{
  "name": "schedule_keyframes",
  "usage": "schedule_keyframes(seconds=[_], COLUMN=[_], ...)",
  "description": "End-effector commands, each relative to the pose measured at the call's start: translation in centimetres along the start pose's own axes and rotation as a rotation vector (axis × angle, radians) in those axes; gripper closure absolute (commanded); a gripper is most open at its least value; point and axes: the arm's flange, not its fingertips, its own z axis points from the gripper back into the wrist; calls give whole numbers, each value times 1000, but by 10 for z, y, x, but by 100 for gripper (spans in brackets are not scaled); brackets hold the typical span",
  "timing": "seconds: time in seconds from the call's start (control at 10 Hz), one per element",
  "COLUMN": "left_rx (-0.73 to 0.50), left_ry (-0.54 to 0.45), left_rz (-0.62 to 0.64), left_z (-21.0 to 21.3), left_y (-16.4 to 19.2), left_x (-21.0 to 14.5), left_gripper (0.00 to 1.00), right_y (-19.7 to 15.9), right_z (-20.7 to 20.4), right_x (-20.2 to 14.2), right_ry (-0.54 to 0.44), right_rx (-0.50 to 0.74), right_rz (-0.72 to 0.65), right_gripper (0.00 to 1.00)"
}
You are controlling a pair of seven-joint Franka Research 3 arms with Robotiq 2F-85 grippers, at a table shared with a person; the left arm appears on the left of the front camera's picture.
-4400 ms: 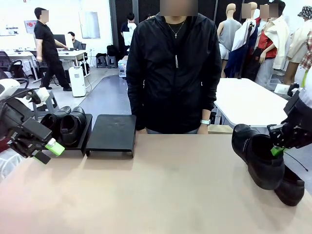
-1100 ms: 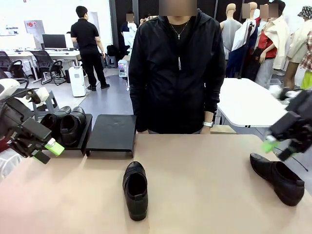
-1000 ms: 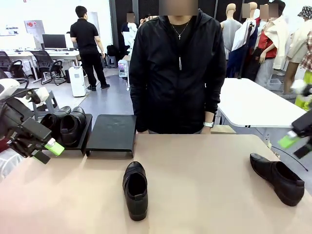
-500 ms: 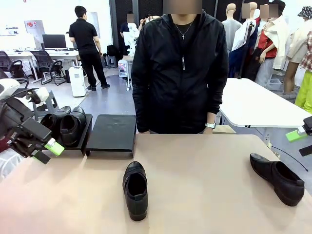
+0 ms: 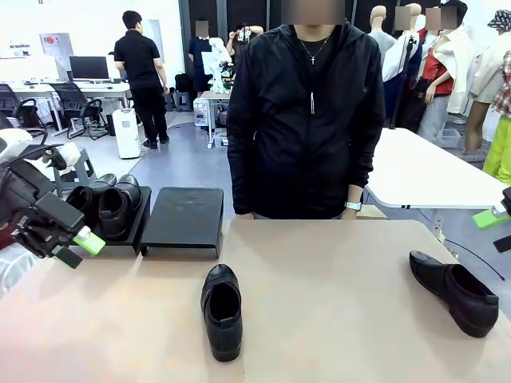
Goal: Organize the shoes by placing them on the stand.
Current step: Place the Shoe from the middle of the table onto the Shoes Stand.
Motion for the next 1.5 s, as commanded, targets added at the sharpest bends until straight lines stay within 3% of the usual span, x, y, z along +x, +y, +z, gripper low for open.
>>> schedule_keyframes(seconds=[0.0, 0.5, 0.6, 0.7, 0.8, 1.0, 1.2, 1.4], left_rx=[-26, 0, 100, 242, 397, 494, 527, 615], left_ry=[-7, 0, -25, 27, 125, 193, 27, -42], left_rz=[-17, 0, 149, 300, 272, 334, 473, 496], left_z=[0, 0, -15, -56, -96, -165, -222, -237], left_y=[1, 0, -47, -87, -116, -164, -190, -177], left_x=[1, 0, 12, 27, 38, 68, 106, 138], left_gripper=[0, 0, 0, 0, 0, 0, 0, 0], right_y=[-2, -2, -2, -2, -2, -2, -2, -2], right_z=[3, 3, 3, 3, 3, 3, 3, 3], right_x=[1, 1, 1, 1, 1, 1, 1, 1], right_ry=[15, 15, 15, 15, 15, 15, 15, 15], right_rx=[-14, -14, -14, -14, -14, -14, -14, -14], right_rz=[11, 11, 11, 11, 11, 11, 11, 11], right_gripper=[0, 0, 0, 0, 0, 0, 0, 0])
